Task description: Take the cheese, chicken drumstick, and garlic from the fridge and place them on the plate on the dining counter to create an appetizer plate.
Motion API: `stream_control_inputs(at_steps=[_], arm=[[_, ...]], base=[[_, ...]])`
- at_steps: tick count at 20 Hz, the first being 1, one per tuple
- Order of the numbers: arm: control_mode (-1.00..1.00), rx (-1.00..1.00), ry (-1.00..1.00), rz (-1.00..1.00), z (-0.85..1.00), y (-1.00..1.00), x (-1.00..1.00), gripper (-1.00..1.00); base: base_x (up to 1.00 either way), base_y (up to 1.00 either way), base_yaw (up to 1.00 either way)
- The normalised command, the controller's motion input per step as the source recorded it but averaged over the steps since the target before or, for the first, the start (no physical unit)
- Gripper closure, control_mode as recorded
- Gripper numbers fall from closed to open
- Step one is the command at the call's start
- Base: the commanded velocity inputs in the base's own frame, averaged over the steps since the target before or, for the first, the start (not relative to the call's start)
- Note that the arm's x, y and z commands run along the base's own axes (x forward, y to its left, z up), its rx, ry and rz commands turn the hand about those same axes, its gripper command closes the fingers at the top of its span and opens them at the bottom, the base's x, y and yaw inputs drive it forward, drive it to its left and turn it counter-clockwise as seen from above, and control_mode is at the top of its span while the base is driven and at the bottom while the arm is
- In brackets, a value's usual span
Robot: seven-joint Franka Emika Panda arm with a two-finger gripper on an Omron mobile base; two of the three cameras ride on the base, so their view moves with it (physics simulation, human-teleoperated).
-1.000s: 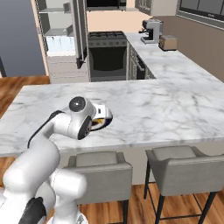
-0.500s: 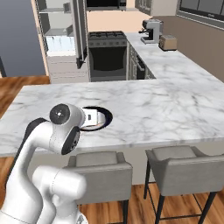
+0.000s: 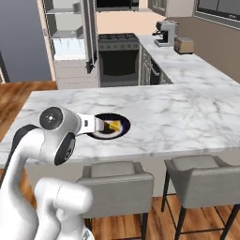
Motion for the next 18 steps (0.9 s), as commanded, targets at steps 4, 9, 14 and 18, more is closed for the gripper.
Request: stream_control_inputs(at_steps=[4,9,14,18], arm=[[1.0,0.0,0.0,0.0,0.0,0.0,0.0,-1.0],[1.0,0.0,0.0,0.0,0.0,0.0,0.0,-1.0],[1.0,0.0,0.0,0.0,0.0,0.0,0.0,-1.0],[1.0,0.0,0.0,0.0,0.0,0.0,0.0,-1.0]], base=[[-0.75,0.98,0.0],[-0.83,1.0,0.01],[-0.68,1.0,0.0],[-0.26,1.0,0.0]])
